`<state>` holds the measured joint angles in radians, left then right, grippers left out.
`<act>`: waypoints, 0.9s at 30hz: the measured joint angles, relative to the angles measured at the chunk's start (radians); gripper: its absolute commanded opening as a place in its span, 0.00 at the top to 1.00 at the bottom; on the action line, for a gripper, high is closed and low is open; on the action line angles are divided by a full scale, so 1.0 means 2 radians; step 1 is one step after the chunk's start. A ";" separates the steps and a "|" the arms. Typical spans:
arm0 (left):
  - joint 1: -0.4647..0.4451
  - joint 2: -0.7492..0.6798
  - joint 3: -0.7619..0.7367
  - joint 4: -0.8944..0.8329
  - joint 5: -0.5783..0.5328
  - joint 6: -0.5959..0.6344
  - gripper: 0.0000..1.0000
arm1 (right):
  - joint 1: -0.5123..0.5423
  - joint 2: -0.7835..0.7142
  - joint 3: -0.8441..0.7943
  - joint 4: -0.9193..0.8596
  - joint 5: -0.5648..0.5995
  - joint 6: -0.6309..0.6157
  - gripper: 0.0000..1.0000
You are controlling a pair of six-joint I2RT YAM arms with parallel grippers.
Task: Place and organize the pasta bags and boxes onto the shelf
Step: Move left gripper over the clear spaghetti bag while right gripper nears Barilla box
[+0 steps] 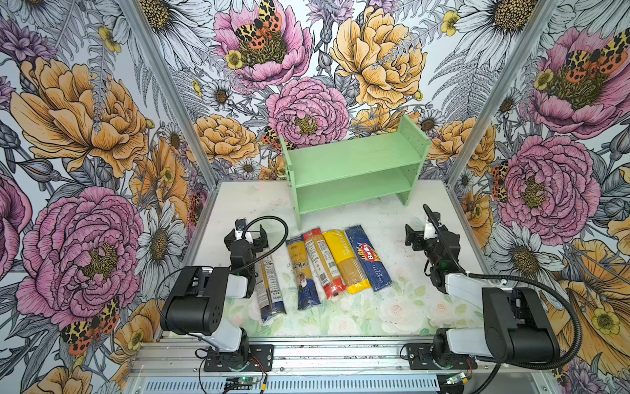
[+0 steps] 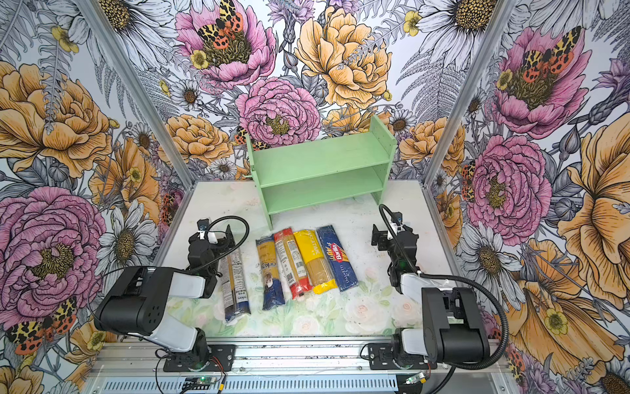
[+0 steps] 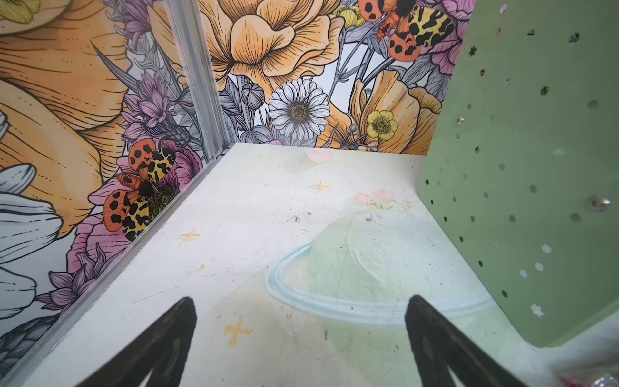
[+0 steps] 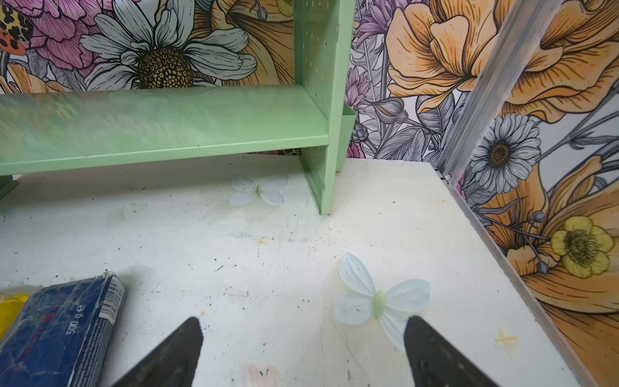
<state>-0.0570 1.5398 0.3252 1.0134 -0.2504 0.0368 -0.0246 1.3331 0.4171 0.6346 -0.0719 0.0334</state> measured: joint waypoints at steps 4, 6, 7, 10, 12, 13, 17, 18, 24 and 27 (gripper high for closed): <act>-0.006 -0.030 0.001 -0.019 -0.001 0.004 0.01 | 0.001 -0.030 0.031 -0.061 -0.006 0.004 0.06; -0.013 -0.050 0.005 -0.044 -0.002 0.010 0.01 | 0.004 -0.040 0.046 -0.087 -0.010 0.007 0.06; -0.017 -0.061 0.011 -0.062 -0.002 0.013 0.01 | 0.006 -0.045 0.054 -0.101 -0.013 0.009 0.06; -0.033 -0.090 0.043 -0.129 -0.002 0.021 0.01 | 0.014 -0.049 0.081 -0.147 -0.023 0.013 0.05; -0.042 -0.106 0.069 -0.172 -0.002 0.020 0.01 | 0.020 -0.051 0.096 -0.173 -0.029 0.015 0.05; -0.045 -0.114 0.080 -0.192 -0.002 0.020 0.01 | 0.024 -0.052 0.101 -0.185 -0.033 0.017 0.06; -0.061 -0.139 0.109 -0.263 -0.002 -0.001 0.01 | 0.036 -0.055 0.120 -0.233 -0.044 0.021 0.05; -0.065 -0.144 0.115 -0.287 -0.004 -0.010 0.01 | 0.039 -0.055 0.123 -0.245 -0.048 0.023 0.05; -0.080 -0.156 0.157 -0.426 -0.014 -0.078 0.01 | 0.053 -0.055 0.143 -0.305 -0.077 0.035 0.05; -0.088 -0.163 0.165 -0.480 -0.014 -0.108 0.01 | 0.060 -0.055 0.153 -0.319 -0.091 0.043 0.05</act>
<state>-0.2325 1.2133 0.6559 0.0536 -0.2787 -0.1799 0.0948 1.2232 0.7223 -0.0044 -0.2546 0.1196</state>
